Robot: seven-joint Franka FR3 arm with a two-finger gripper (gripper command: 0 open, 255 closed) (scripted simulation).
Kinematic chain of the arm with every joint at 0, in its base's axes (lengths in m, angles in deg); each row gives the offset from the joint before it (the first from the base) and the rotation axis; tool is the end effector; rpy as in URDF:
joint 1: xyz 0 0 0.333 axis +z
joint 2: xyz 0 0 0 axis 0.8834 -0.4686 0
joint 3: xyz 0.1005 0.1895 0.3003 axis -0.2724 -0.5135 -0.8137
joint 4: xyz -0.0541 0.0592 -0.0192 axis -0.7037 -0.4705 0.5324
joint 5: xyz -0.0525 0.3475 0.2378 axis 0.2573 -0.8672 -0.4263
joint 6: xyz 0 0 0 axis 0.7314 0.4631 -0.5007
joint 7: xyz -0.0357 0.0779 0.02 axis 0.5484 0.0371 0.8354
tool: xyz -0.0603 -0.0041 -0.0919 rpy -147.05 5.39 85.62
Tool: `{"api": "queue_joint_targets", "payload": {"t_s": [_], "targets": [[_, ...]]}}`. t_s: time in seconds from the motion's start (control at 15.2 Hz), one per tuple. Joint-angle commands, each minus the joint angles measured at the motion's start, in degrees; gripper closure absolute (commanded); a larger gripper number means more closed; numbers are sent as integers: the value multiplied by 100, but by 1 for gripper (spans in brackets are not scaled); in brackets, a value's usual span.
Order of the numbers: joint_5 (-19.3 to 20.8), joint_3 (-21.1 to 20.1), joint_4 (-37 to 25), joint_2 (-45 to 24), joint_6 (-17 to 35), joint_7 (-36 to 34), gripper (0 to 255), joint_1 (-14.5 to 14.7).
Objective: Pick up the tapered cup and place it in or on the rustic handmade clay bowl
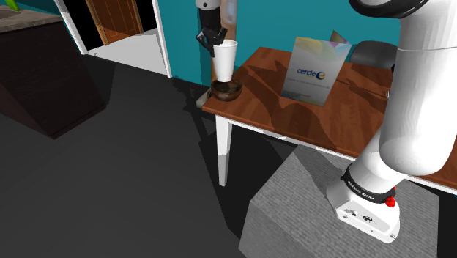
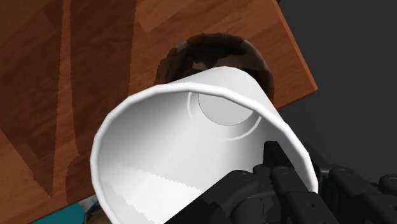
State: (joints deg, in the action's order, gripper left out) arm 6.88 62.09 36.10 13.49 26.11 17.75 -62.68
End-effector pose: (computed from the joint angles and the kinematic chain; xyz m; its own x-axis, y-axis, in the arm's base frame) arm 0.7270 0.0223 0.5301 0.9807 -0.1924 0.0344 -0.1953 -0.9725 0.1267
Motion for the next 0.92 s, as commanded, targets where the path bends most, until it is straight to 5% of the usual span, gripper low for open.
{"api": "queue_joint_targets", "payload": {"t_s": [0.0,0.53,0.59,0.86], "targets": [[5,0,212,24,193,-28,255,-4],[5,0,212,24,193,-28,255,-4],[5,0,212,23,193,-28,0,-3],[5,0,212,23,194,-28,0,-4]]}}
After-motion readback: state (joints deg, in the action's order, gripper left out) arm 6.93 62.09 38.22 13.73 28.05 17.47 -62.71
